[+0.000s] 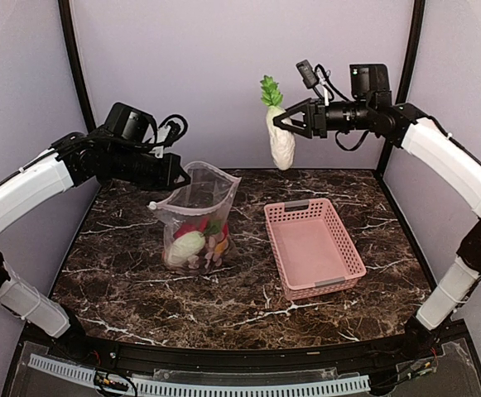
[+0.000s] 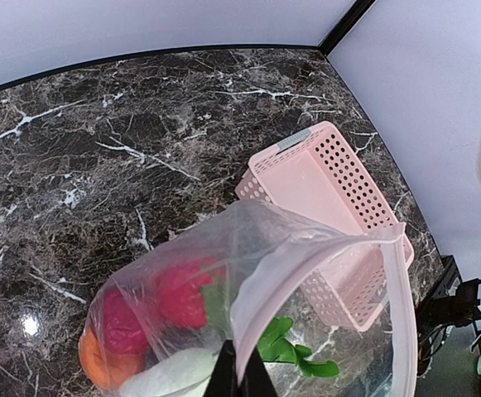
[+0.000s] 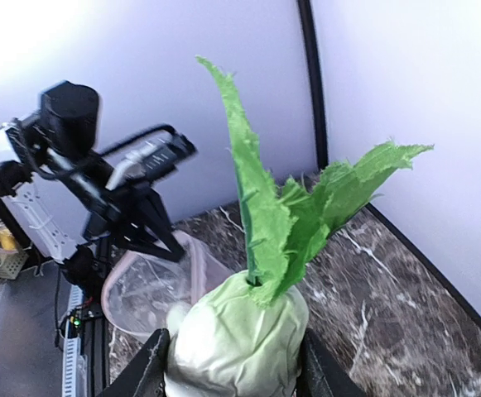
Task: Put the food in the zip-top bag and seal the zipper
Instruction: Pick up the fake vegetable from the bin, then place the fake vegetable in the zipper food storage bag.
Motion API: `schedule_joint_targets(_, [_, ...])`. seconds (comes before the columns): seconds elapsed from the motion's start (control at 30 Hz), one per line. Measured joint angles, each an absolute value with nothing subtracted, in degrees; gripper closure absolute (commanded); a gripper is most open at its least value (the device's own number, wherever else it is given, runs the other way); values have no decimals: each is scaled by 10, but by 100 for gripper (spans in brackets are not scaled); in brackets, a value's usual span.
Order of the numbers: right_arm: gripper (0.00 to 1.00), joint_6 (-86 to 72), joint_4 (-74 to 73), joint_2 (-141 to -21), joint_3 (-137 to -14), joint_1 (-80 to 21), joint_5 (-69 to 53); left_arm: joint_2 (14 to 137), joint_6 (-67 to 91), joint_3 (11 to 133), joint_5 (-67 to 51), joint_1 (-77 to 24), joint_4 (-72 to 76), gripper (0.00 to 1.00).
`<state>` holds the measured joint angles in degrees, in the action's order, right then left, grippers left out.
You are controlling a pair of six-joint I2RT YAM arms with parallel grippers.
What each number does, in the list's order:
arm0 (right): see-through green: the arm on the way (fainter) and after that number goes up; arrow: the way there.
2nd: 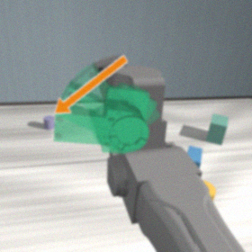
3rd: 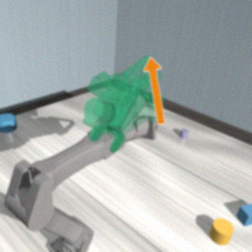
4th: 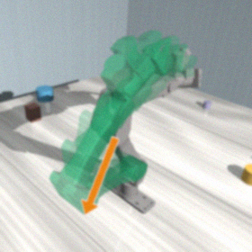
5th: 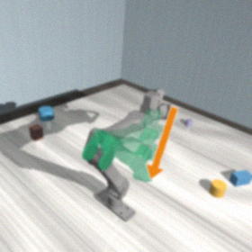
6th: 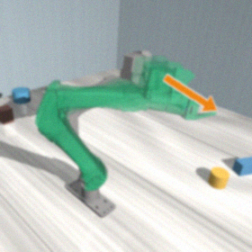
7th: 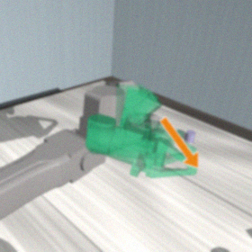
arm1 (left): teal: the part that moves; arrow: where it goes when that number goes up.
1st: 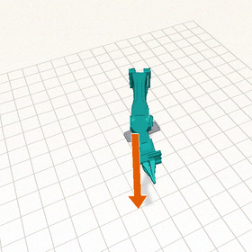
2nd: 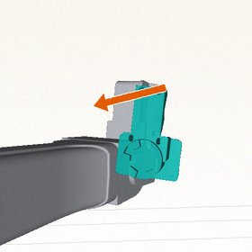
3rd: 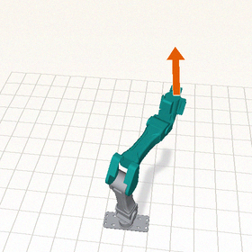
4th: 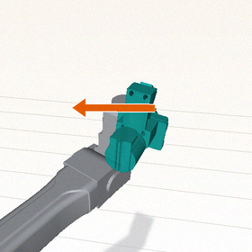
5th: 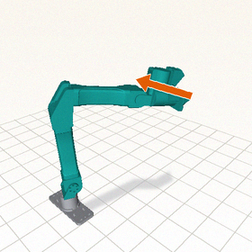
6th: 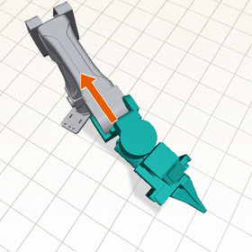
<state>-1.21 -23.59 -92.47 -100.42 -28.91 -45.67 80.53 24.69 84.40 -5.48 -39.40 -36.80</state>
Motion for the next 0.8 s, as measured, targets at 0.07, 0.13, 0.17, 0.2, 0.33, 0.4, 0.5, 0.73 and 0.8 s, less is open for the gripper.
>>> schedule_joint_targets(0.07, [72,-27,-211,-931,-1028,-313,-471,805,249,844,-54,-394,-370,99])
schedule_joint_targets(0.13, [72,-43,-186,-945,-1056,-337,-481,805,256,844,-54,-394,-370,99])
schedule_joint_targets(0.17, [72,-50,-175,-952,-1064,-346,-482,805,260,844,-54,-394,-369,99])
schedule_joint_targets(0.2, [72,-58,-161,-961,-1073,-358,-482,804,263,844,-54,-394,-369,99])
schedule_joint_targets(0.33, [72,-97,-116,-1004,-1093,-395,-477,786,291,832,-58,-394,-358,99])
schedule_joint_targets(0.4, [72,-112,-100,-1034,-1104,-415,-464,769,309,812,-62,-394,-344,99])
schedule_joint_targets(0.5, [72,-127,-92,-1069,-1111,-436,-447,755,331,796,-65,-394,-334,99])
schedule_joint_targets(0.73, [72,-119,-92,-1083,-1101,-466,-399,752,354,790,-65,-394,-304,99])
schedule_joint_targets(0.8, [72,-108,-90,-1079,-1093,-470,-389,752,361,783,-66,-394,-291,99])
